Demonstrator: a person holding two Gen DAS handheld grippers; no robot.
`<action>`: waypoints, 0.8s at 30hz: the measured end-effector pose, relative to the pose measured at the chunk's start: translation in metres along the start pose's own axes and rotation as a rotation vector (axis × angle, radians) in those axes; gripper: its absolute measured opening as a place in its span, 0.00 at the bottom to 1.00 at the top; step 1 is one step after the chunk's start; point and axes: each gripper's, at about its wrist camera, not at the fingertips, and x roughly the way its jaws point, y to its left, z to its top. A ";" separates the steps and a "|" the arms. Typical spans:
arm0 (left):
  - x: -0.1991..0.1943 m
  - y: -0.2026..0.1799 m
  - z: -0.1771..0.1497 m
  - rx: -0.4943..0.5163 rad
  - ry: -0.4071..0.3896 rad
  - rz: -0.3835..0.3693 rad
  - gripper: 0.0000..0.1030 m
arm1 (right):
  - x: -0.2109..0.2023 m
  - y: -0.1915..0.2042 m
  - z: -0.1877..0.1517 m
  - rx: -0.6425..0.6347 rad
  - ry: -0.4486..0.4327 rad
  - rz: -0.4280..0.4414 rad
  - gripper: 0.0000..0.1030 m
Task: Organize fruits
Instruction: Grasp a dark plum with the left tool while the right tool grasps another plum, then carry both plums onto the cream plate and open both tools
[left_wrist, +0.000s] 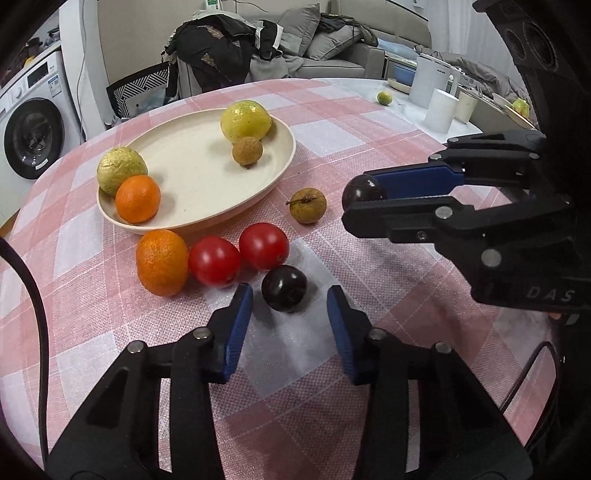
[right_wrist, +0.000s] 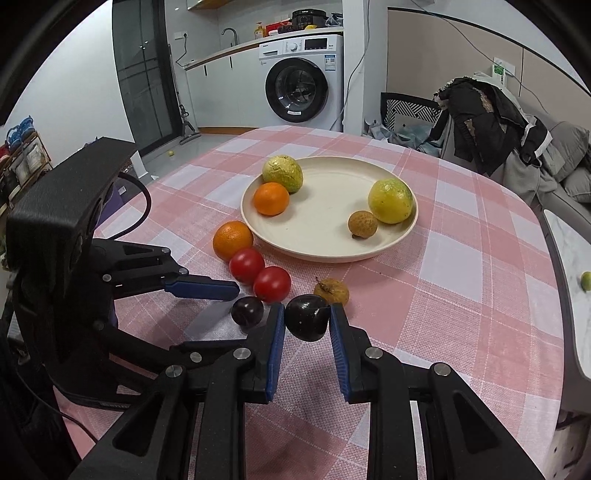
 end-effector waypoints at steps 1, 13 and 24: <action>0.001 0.000 0.001 -0.004 -0.001 0.000 0.33 | 0.000 0.000 0.000 0.001 0.000 -0.002 0.25; 0.002 0.001 0.004 -0.014 -0.009 -0.004 0.21 | -0.009 -0.008 -0.001 0.020 -0.020 -0.016 0.25; -0.021 0.007 0.001 -0.023 -0.070 -0.034 0.21 | -0.017 -0.013 0.000 0.039 -0.050 -0.020 0.25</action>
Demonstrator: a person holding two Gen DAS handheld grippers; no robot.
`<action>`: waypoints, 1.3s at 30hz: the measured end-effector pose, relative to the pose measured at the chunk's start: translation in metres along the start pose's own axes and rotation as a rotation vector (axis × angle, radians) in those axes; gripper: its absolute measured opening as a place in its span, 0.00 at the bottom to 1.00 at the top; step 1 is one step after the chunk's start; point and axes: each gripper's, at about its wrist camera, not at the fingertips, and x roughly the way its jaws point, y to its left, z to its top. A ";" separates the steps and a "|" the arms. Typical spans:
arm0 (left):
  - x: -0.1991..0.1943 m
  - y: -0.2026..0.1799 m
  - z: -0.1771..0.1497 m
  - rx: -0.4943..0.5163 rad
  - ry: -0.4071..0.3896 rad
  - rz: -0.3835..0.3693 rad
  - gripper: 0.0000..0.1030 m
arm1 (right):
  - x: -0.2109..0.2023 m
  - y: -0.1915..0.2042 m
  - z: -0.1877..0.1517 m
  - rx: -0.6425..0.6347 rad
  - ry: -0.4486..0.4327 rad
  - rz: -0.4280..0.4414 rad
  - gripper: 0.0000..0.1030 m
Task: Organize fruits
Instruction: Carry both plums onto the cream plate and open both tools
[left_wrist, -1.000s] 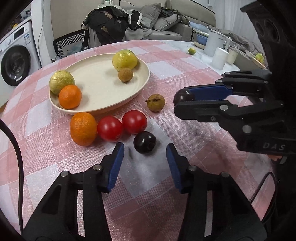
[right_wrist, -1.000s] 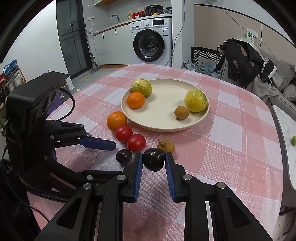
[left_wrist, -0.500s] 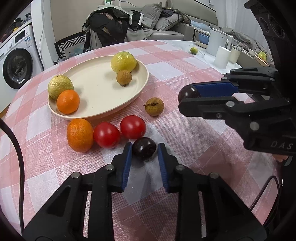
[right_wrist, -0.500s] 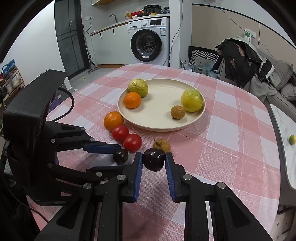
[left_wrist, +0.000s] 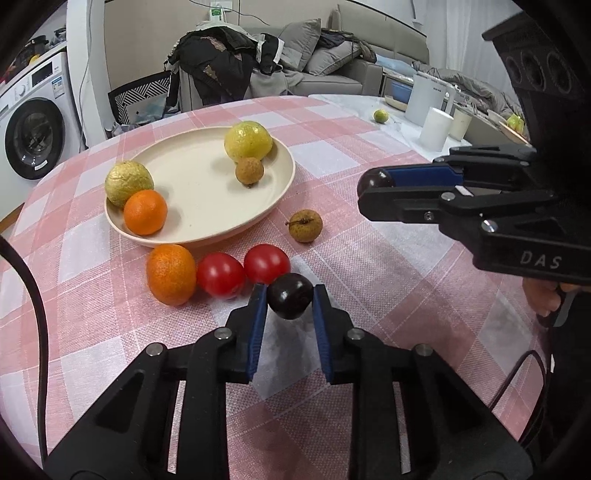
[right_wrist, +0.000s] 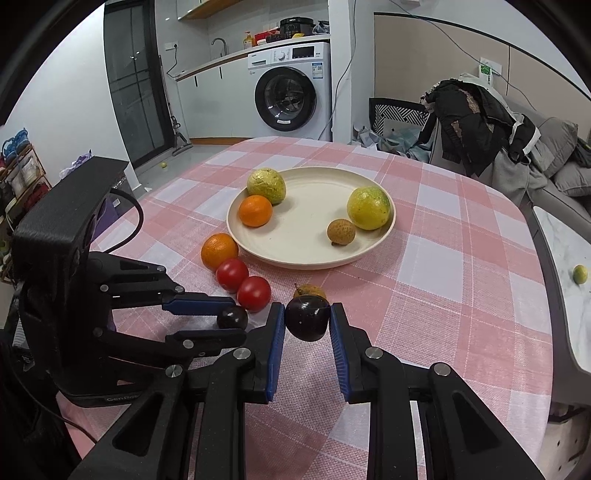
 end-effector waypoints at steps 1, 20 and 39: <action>-0.003 0.001 0.001 -0.001 -0.008 0.002 0.21 | -0.001 0.000 0.000 0.002 -0.006 0.001 0.25; -0.047 0.067 0.027 -0.109 -0.142 0.094 0.21 | -0.004 0.011 0.012 0.009 -0.097 0.034 0.25; -0.022 0.077 0.061 -0.096 -0.158 0.129 0.21 | 0.021 -0.017 0.040 0.113 -0.114 -0.040 0.25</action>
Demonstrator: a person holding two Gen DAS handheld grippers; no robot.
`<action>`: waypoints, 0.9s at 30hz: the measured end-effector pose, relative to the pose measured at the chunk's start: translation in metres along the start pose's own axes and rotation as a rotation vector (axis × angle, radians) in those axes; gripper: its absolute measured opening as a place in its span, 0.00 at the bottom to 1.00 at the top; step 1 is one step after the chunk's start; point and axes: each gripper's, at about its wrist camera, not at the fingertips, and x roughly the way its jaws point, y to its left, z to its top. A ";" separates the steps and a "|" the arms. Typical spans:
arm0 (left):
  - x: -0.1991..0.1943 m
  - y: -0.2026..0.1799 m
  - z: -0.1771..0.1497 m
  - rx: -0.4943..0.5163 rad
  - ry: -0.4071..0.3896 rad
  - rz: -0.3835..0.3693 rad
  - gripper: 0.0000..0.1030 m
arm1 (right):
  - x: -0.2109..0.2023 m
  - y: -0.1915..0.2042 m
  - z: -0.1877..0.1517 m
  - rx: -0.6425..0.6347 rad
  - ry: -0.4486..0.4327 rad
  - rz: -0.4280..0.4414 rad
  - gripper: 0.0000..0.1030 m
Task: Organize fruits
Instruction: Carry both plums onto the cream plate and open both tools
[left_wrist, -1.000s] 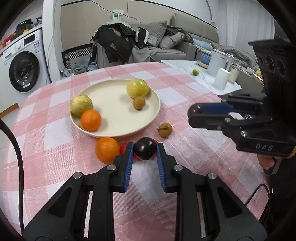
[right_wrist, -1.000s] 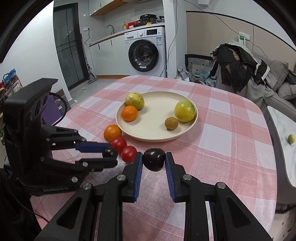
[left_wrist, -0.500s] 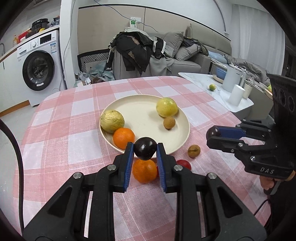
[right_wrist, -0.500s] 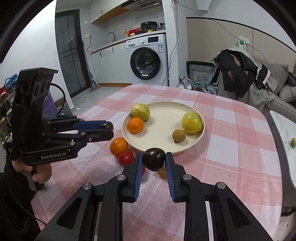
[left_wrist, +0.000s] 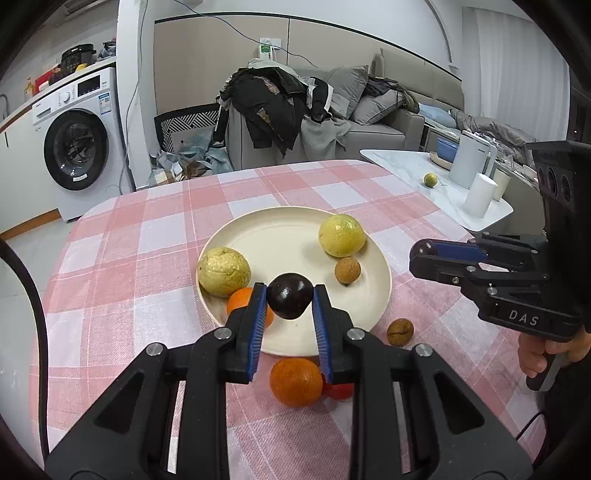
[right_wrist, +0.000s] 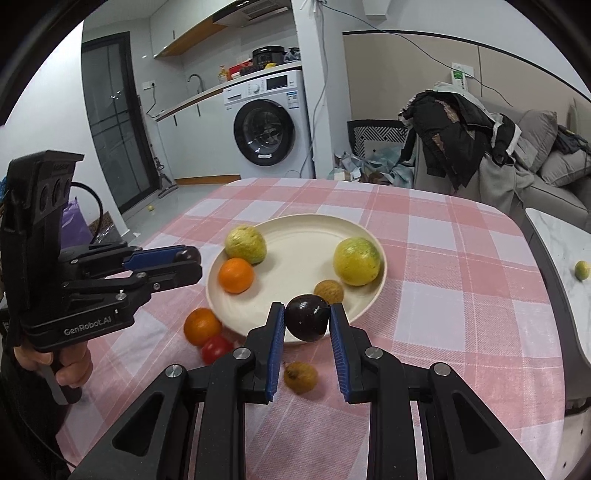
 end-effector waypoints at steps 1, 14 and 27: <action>0.003 0.000 0.001 -0.002 0.001 -0.002 0.21 | 0.001 -0.002 0.001 0.004 -0.001 -0.004 0.25; 0.048 0.003 0.009 -0.012 0.060 0.016 0.21 | 0.025 -0.019 0.010 0.029 0.022 -0.045 0.25; 0.078 0.002 0.008 0.013 0.098 0.043 0.21 | 0.049 -0.026 0.012 0.042 0.053 -0.076 0.25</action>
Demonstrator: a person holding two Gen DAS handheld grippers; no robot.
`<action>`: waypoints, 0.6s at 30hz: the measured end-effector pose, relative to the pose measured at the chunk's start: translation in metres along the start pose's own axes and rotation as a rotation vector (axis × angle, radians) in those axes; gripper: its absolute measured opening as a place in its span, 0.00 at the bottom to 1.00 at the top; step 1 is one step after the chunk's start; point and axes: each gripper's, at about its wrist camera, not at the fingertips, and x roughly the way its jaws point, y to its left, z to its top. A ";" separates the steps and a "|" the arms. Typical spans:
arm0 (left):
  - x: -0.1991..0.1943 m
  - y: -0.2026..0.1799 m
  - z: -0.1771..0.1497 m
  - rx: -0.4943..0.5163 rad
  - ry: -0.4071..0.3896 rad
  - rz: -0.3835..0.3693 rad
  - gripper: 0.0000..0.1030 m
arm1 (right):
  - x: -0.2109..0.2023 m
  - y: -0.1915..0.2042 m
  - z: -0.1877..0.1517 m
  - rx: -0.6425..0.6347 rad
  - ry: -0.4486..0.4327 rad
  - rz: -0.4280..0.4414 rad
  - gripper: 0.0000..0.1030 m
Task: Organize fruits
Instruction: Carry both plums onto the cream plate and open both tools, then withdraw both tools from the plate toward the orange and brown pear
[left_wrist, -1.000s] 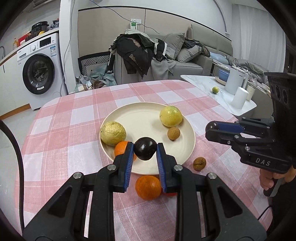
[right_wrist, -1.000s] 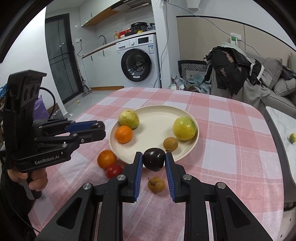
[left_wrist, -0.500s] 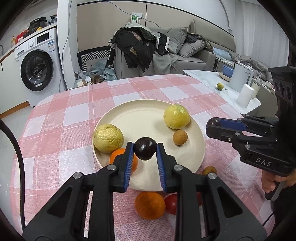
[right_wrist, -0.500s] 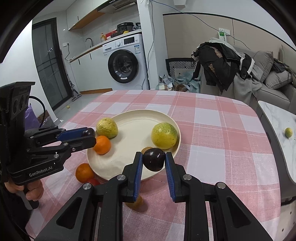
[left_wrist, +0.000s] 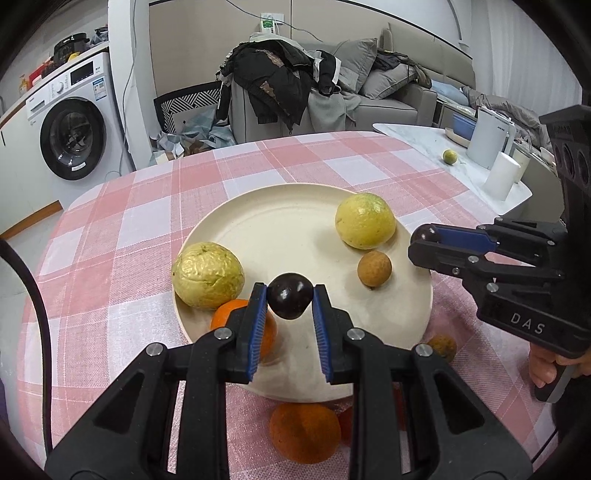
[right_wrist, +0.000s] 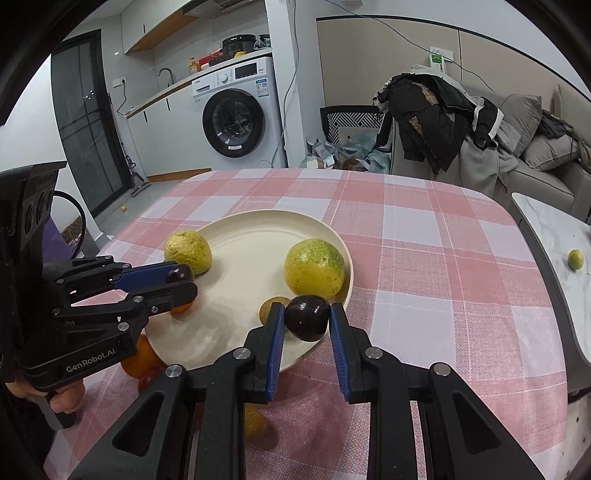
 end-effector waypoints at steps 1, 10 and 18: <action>0.000 0.000 0.000 -0.001 -0.003 -0.001 0.21 | 0.001 0.000 0.000 0.000 0.000 -0.004 0.25; 0.003 0.002 0.000 -0.012 -0.008 -0.001 0.21 | 0.006 -0.002 0.000 0.012 0.004 -0.004 0.25; -0.019 0.005 -0.001 -0.024 -0.047 -0.009 0.44 | 0.002 -0.007 -0.001 0.038 0.005 -0.022 0.33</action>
